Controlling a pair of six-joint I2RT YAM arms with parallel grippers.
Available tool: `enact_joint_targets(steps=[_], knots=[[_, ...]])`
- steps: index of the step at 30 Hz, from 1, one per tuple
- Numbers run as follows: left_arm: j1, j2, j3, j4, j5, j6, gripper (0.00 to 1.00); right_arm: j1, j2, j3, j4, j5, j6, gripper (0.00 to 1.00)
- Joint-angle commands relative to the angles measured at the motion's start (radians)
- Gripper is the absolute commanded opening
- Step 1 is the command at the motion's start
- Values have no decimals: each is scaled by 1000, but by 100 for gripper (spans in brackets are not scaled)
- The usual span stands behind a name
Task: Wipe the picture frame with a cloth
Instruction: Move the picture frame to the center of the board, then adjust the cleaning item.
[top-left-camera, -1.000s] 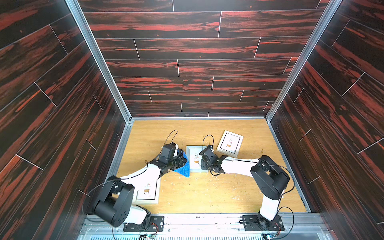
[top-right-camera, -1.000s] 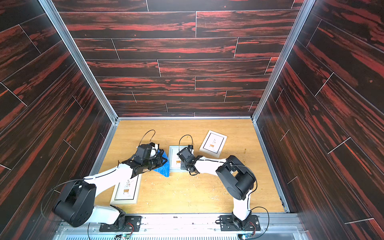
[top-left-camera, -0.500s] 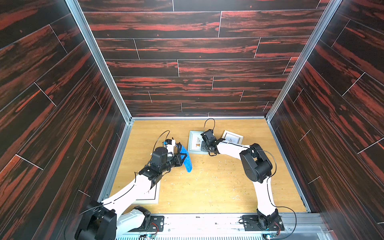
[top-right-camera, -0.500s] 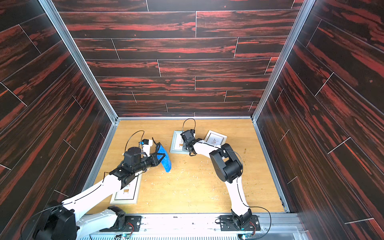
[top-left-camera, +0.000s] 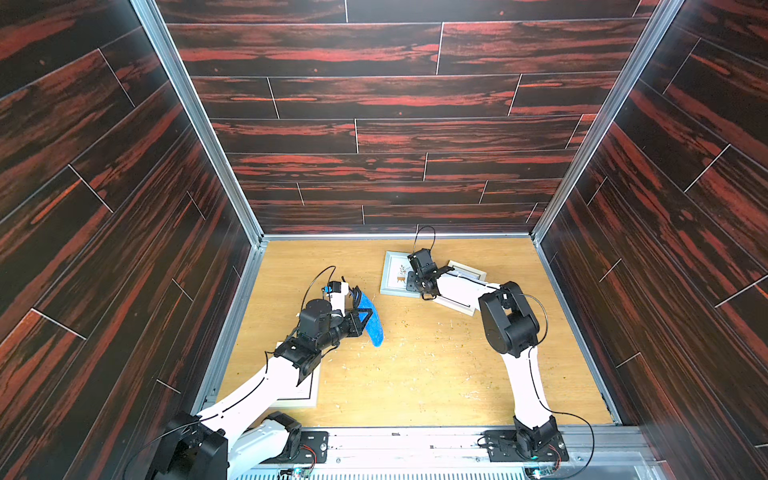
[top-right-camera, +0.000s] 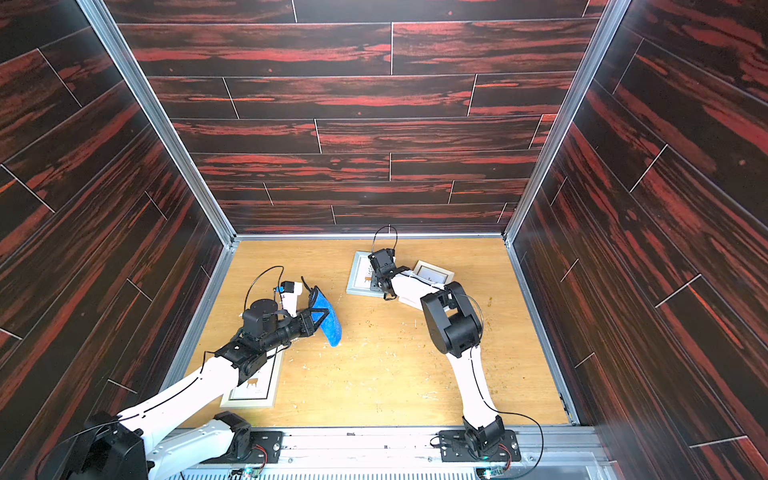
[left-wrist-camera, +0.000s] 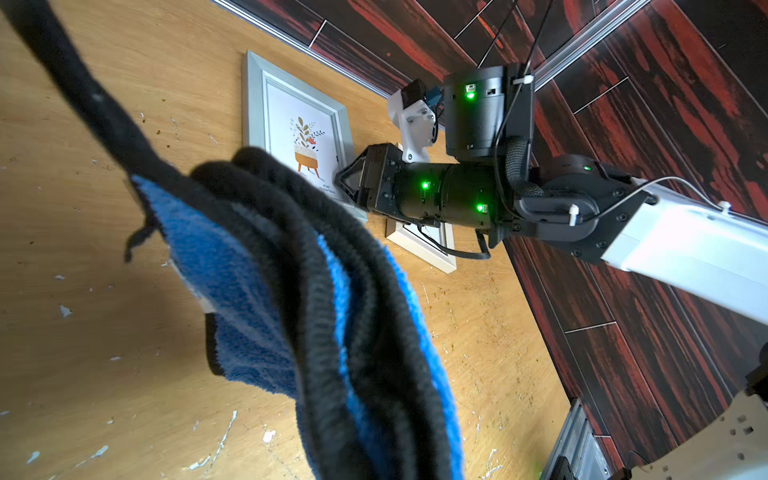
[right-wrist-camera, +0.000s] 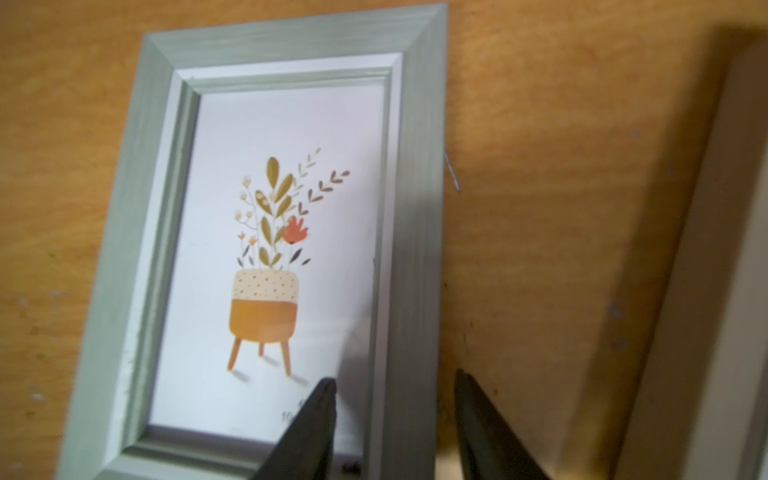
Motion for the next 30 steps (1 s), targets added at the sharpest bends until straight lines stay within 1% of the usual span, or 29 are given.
enact_joint_targets(steps=[1,3,7,10,12,15,17,19,22,24,30], knots=[[5,8,9,50,28,19,0,3,-145,-41,23,-37,-39,58],[5,19,7,84,46,12,0,2,-231,-99,47,-64,-52,62],[5,41,-6,187,98,-4,0,3,-466,-298,132,-155,-62,66],[5,61,-22,295,134,-30,0,3,-657,-493,255,-284,-63,68],[6,86,-21,350,152,-54,0,3,-773,-624,349,-398,-62,69],[4,129,-9,438,199,-99,0,4,-902,-782,479,-566,-69,70],[2,153,-9,514,229,-137,0,8,-953,-857,559,-676,-95,71],[1,171,-2,564,260,-161,0,21,-991,-918,620,-752,-123,71],[-2,185,11,592,291,-176,0,37,-1028,-987,710,-842,-136,72],[-12,182,19,580,301,-168,0,44,-1039,-1011,764,-900,-139,72],[-66,142,45,452,299,-86,0,74,-1023,-998,780,-932,-168,73]])
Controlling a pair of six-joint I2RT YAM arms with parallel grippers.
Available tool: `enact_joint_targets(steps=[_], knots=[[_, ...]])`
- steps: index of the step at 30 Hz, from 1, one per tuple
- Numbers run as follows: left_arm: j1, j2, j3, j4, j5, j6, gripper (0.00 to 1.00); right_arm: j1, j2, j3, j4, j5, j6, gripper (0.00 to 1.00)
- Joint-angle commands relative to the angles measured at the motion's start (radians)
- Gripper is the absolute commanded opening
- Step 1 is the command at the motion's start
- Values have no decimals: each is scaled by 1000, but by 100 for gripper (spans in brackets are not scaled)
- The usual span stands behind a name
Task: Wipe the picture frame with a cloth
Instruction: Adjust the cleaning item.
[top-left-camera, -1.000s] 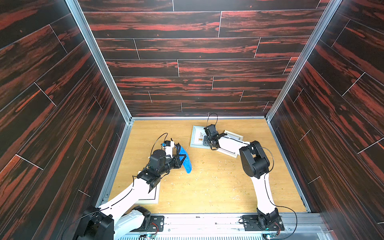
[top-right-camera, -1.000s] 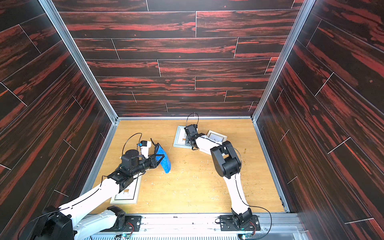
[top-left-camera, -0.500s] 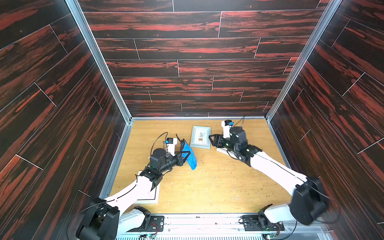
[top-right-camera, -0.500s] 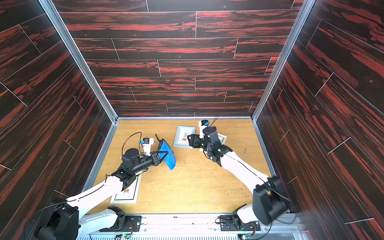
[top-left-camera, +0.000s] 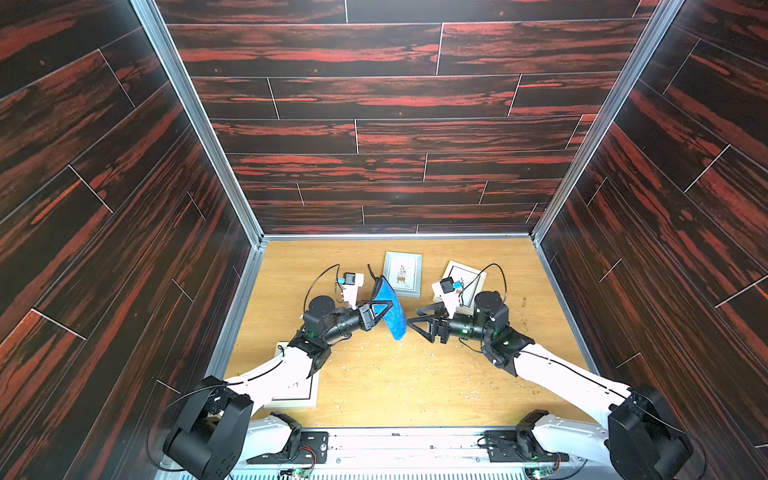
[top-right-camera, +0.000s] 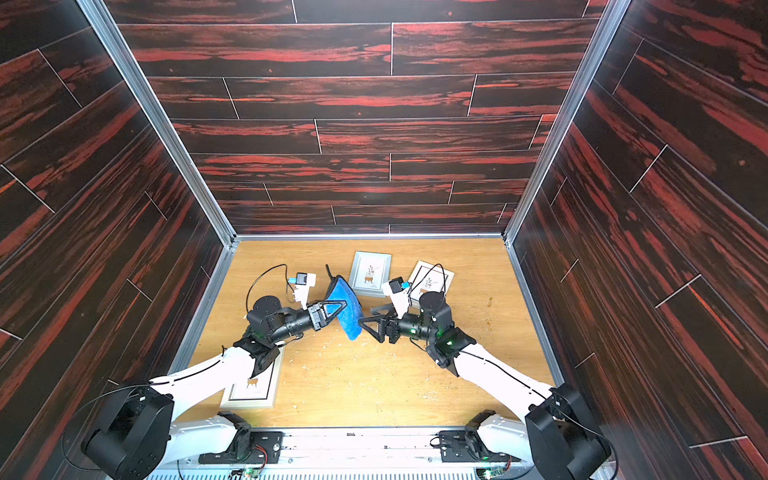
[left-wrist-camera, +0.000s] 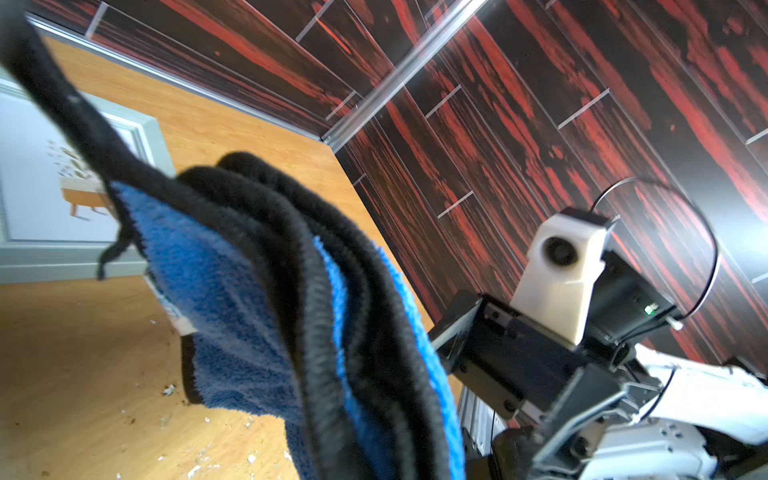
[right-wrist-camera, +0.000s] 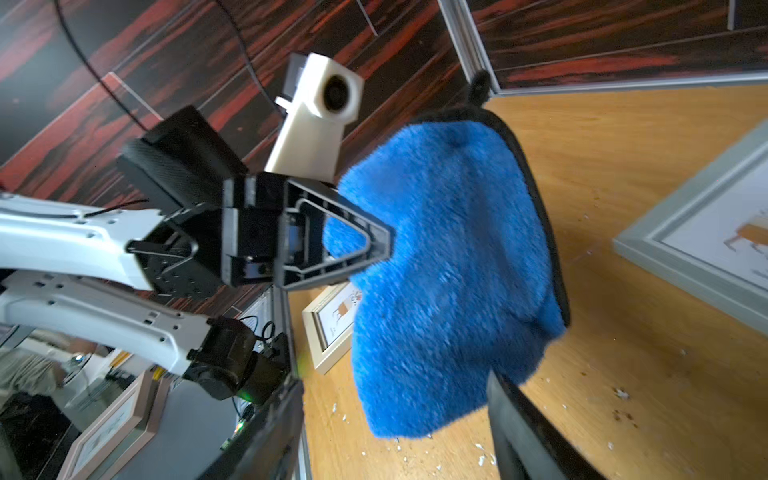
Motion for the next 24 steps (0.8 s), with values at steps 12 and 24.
enact_joint_targets(steps=[12,24], knots=[[-56,-95,57,-93,55,85,0,89,71,72,-29,-11,-127,69],[-64,-116,66,-132,60,108,1,145,121,140,-120,145,-164,23]])
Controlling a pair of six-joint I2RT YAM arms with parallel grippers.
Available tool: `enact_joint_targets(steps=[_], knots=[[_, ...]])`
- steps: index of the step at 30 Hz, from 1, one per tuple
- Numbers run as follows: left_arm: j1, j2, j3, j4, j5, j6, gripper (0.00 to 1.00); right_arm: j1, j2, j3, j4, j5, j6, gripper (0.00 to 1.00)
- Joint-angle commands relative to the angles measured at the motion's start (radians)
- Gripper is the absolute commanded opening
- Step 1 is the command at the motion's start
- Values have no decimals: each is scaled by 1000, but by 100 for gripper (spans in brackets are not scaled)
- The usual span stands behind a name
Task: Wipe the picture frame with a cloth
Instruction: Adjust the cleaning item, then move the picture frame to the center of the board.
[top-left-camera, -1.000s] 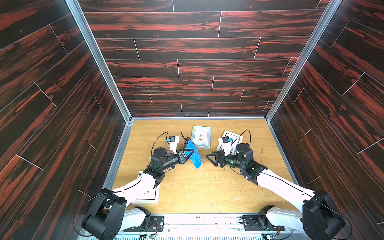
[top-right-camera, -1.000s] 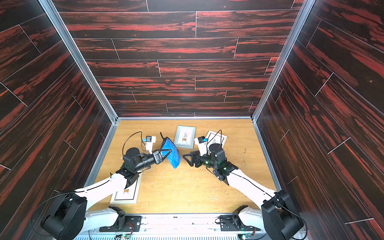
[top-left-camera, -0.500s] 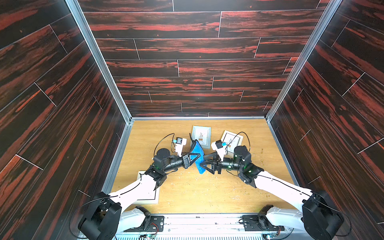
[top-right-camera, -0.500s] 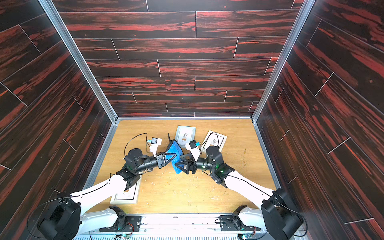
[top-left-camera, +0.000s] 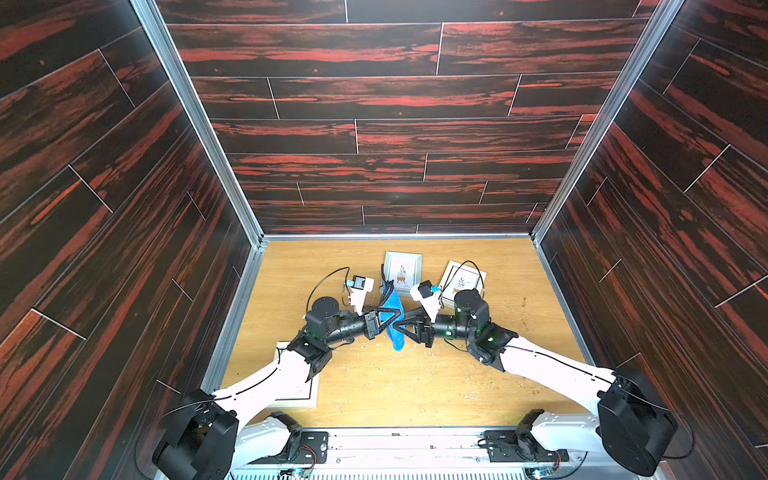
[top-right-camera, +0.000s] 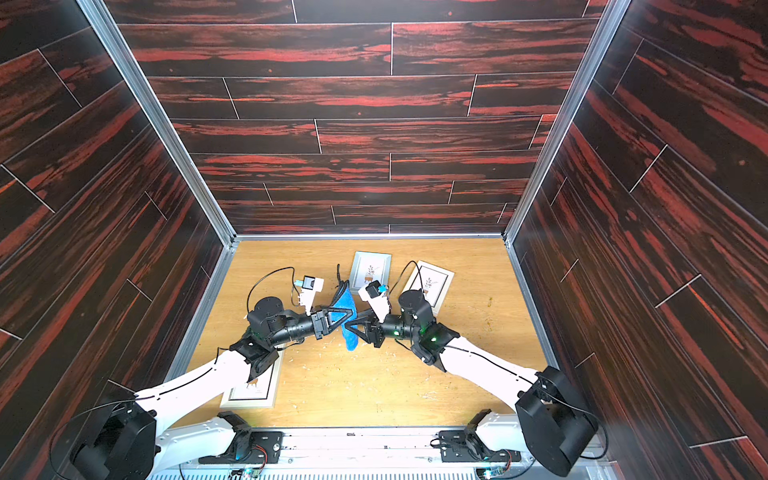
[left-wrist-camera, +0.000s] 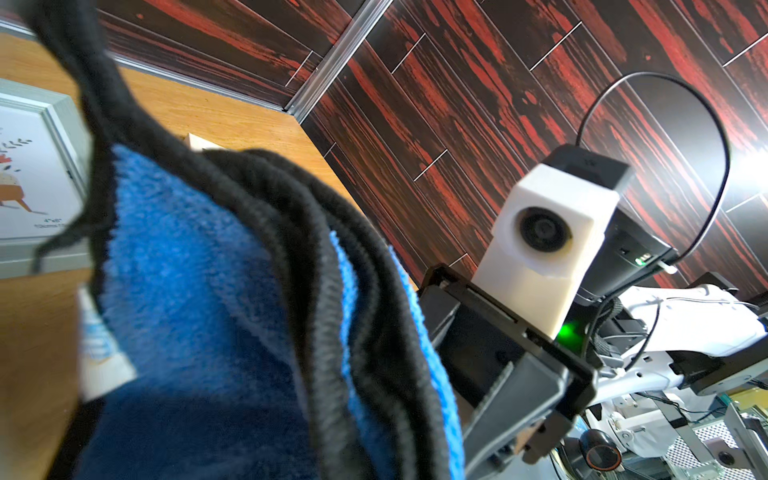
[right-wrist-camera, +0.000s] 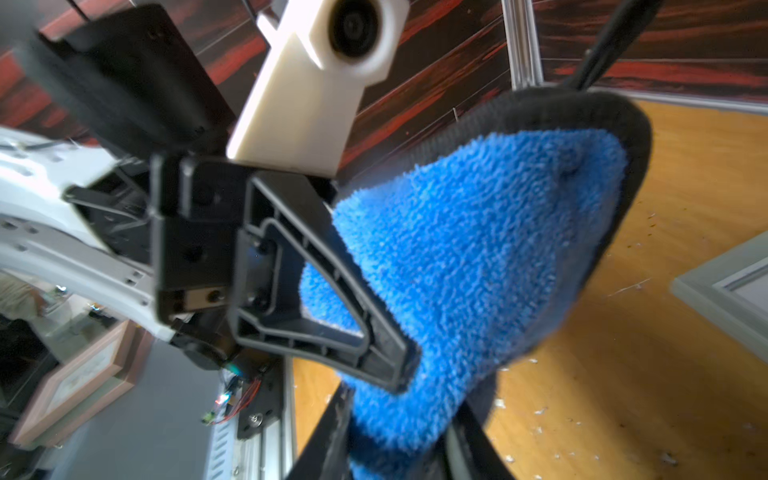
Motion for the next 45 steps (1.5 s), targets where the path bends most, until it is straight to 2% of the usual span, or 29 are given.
enact_joint_targets(steps=[1,4,6,8,9,12,16,19,21,24,29,35,45], knots=[[-7,-35,39,-6,21,27,1,20,15,35,-51,79,-21,17],[-8,-47,41,-58,-6,58,5,22,10,44,-82,166,-1,0],[-5,-60,45,-129,-70,85,13,21,9,47,-101,228,14,0],[0,-75,72,-280,-149,123,21,21,9,45,-117,289,31,0],[3,-81,83,-349,-222,135,25,21,9,46,-127,315,37,0],[27,-106,95,-530,-432,132,46,21,16,49,-162,395,61,0],[85,-164,68,-681,-569,118,65,18,44,66,-225,500,94,0],[112,-200,53,-830,-731,105,71,18,70,79,-262,555,113,0],[125,-183,64,-962,-875,85,70,18,77,81,-271,568,121,0],[137,-124,77,-1108,-986,47,69,18,82,75,-268,573,131,0],[139,-50,34,-1091,-959,-21,68,18,90,75,-272,580,138,0],[144,42,26,-1083,-982,-27,67,18,91,74,-276,578,140,0],[153,139,49,-1074,-941,-35,68,18,89,74,-285,586,143,0]])
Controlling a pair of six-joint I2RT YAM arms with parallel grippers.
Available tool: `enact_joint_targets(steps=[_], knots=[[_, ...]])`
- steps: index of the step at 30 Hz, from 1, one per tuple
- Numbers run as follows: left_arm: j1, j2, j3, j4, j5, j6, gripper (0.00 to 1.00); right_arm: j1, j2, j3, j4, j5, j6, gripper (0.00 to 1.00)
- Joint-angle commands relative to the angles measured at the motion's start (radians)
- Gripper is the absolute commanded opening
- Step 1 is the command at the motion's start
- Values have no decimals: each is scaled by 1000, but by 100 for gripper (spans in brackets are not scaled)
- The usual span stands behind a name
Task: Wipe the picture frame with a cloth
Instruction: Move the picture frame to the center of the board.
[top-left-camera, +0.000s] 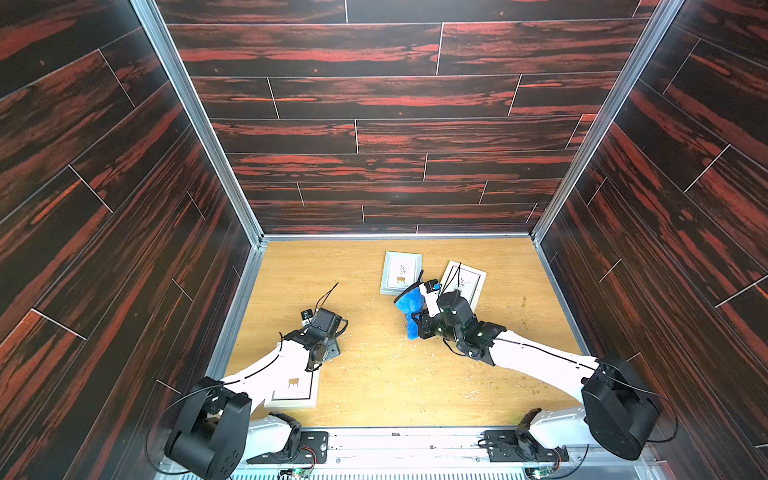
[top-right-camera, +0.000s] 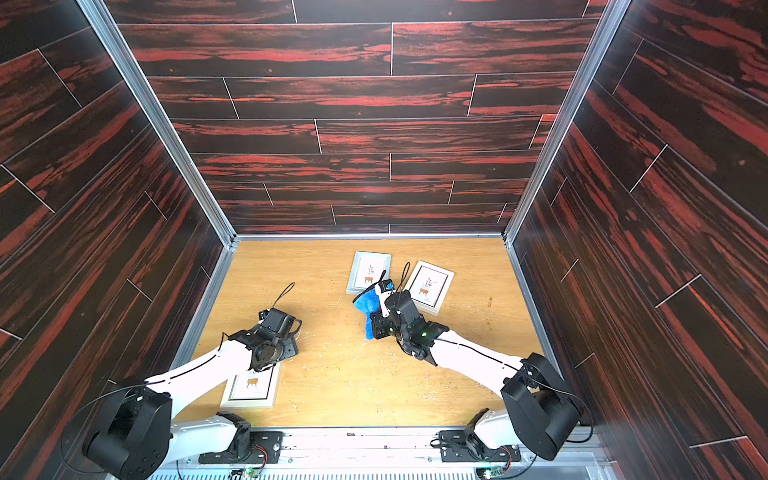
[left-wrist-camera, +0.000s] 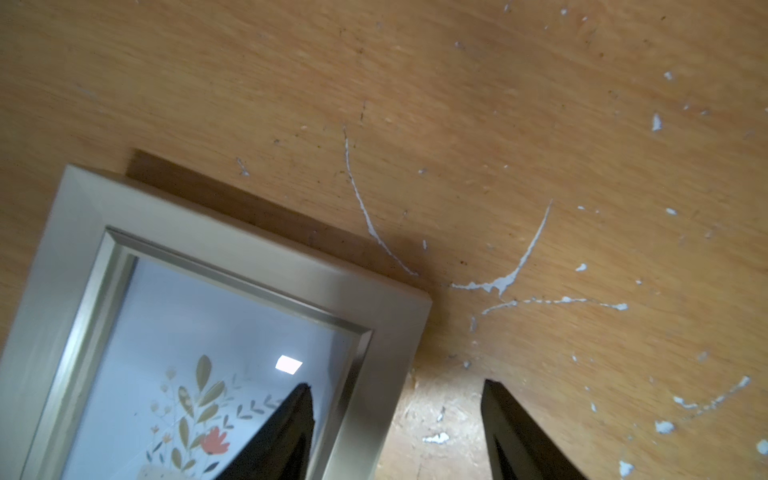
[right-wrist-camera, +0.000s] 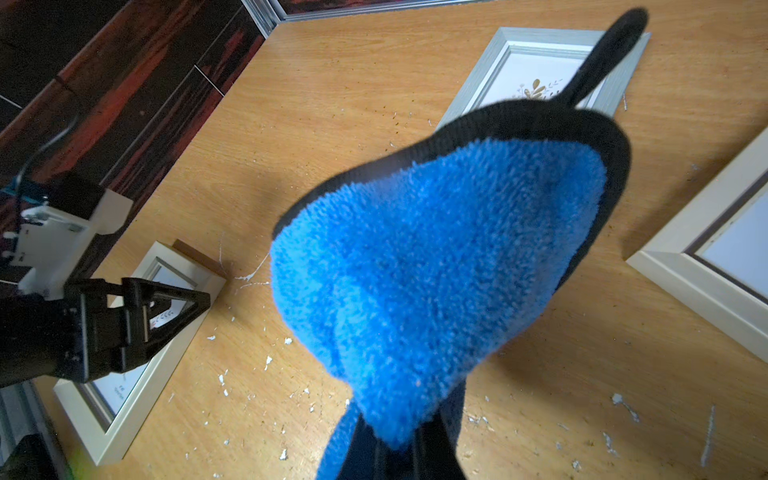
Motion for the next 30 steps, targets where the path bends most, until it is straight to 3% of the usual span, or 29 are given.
enact_joint_targets(steps=[1,12,22,30], knots=[[9,37,13,-10,11,-17,67,-1,2,22,-11,11,1,0],[-5,125,17,77,157,-74,52,-2,10,30,-24,11,3,0],[-131,247,117,157,169,-179,51,-2,-1,25,-42,23,1,0],[-221,403,291,223,228,-212,50,-1,-14,2,-54,38,4,0]])
